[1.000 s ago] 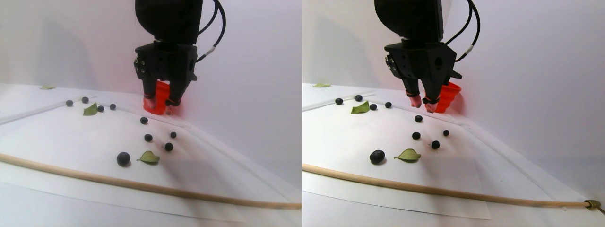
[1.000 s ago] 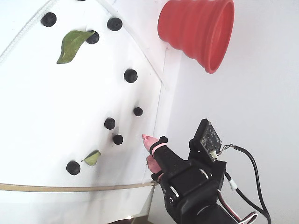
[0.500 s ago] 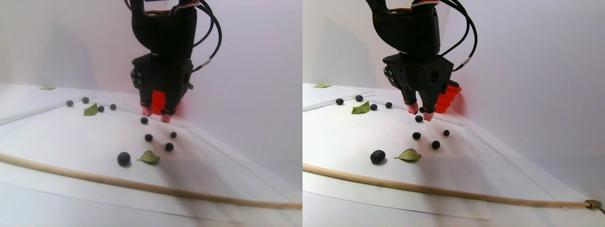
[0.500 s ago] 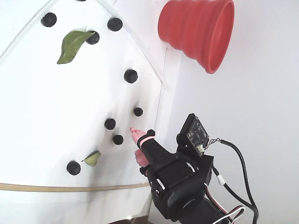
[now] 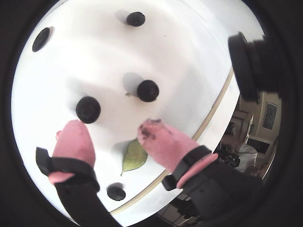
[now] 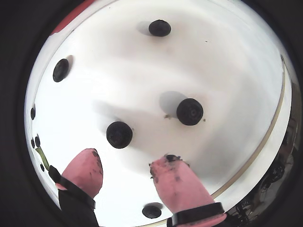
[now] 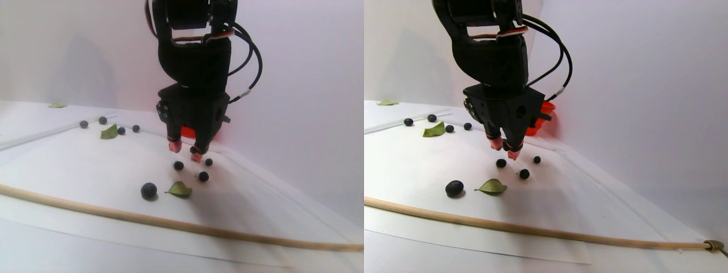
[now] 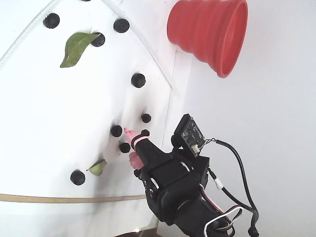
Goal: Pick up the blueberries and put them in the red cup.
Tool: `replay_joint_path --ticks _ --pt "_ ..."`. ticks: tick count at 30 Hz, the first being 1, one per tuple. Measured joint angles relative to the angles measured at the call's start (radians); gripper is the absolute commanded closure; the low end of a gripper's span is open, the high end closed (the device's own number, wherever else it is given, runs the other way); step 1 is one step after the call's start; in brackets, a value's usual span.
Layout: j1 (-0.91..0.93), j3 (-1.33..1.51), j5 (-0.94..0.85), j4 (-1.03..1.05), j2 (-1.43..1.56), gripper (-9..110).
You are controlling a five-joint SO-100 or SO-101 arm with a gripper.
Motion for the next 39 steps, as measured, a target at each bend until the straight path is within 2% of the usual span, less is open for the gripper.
replay_joint_path --ticks 39 --pt "-0.026 -0.121 0.044 -0.13 -0.201 82"
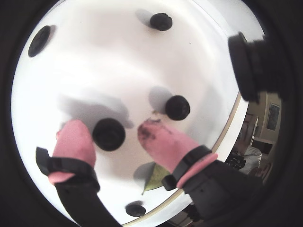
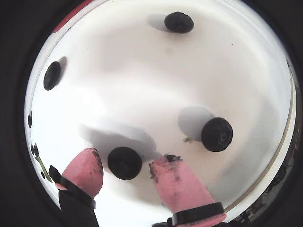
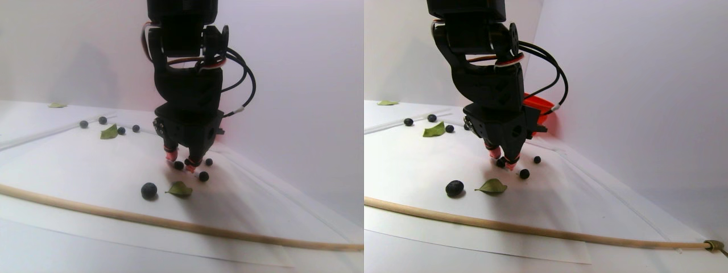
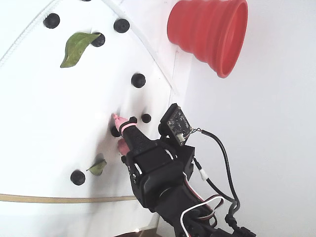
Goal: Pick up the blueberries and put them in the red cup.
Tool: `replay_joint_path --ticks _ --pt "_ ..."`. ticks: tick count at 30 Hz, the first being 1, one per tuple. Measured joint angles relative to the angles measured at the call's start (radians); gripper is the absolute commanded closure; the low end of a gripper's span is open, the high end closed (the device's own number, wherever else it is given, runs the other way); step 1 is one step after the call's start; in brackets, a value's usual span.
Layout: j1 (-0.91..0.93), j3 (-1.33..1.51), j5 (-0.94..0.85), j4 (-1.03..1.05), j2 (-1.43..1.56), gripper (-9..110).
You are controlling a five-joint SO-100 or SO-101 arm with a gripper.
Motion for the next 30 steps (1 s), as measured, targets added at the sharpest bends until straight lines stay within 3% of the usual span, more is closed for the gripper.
replay_joint_path --ticks 30 --pt "-0.012 -0.015 -0.035 -0.075 -0.067 90"
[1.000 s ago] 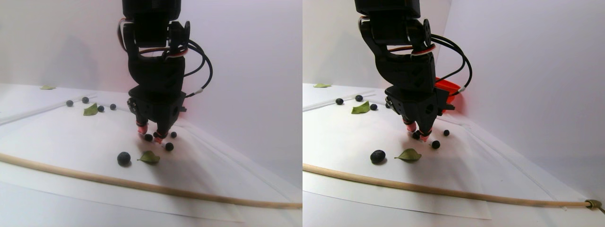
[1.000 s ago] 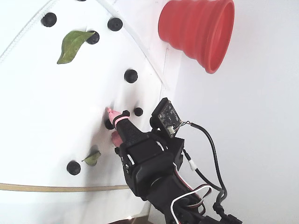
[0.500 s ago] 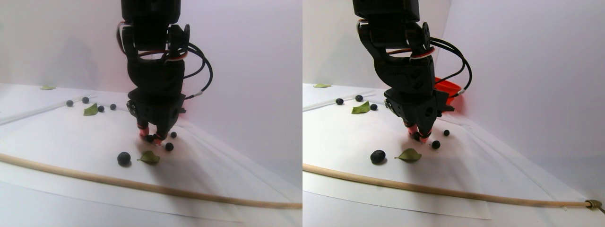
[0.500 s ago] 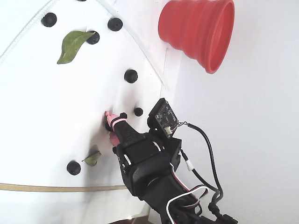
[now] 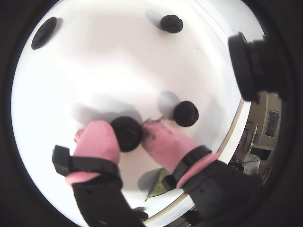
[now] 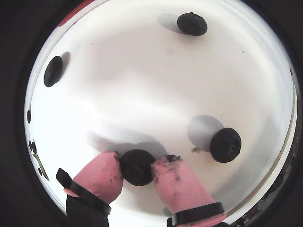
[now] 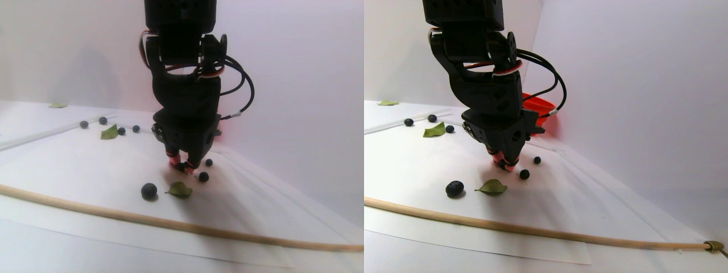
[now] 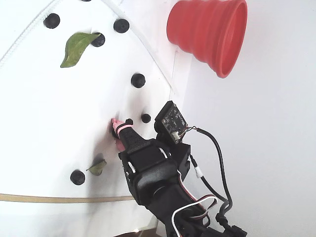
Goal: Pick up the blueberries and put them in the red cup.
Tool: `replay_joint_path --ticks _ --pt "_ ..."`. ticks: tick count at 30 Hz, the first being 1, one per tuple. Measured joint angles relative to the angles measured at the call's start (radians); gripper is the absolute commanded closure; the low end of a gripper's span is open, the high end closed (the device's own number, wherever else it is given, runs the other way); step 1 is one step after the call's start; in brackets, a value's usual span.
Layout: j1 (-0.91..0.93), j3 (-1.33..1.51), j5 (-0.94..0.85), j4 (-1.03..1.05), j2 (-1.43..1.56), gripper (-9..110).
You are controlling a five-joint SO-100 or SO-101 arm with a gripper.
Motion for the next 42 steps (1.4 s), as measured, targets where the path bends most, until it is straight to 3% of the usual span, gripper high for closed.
replay_joint_path --ticks 42 --pt "-0.006 0.127 -0.117 0.12 0.305 91"
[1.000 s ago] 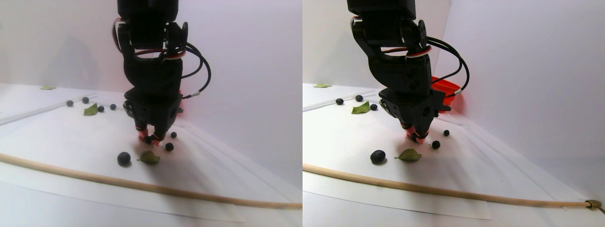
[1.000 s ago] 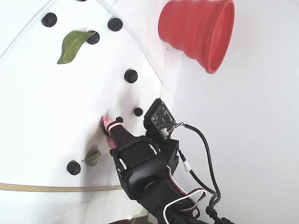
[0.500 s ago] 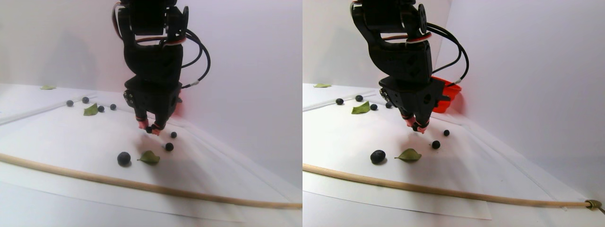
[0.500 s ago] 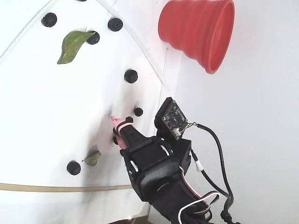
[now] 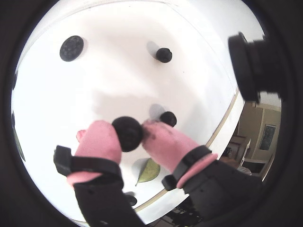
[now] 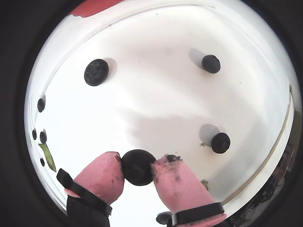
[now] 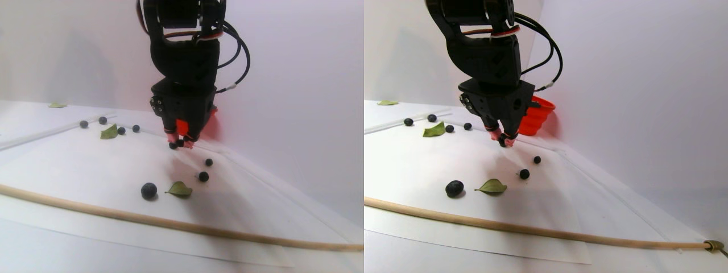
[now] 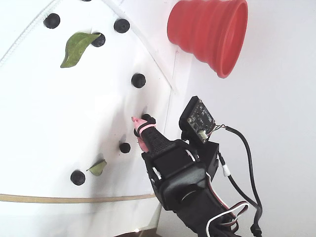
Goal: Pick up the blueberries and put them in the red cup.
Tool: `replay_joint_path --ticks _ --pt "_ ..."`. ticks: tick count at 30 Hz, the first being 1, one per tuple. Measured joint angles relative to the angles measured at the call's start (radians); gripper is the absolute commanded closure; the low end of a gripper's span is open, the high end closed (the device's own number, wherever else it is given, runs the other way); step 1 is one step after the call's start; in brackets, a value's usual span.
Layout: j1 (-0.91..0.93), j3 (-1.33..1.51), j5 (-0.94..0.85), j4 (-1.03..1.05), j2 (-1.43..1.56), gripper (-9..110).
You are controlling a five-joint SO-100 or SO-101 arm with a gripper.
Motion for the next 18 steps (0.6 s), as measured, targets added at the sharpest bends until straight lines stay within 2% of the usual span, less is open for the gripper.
replay_joint_path --ticks 18 --pt "0.0 -0.008 -0.067 0.067 0.064 91"
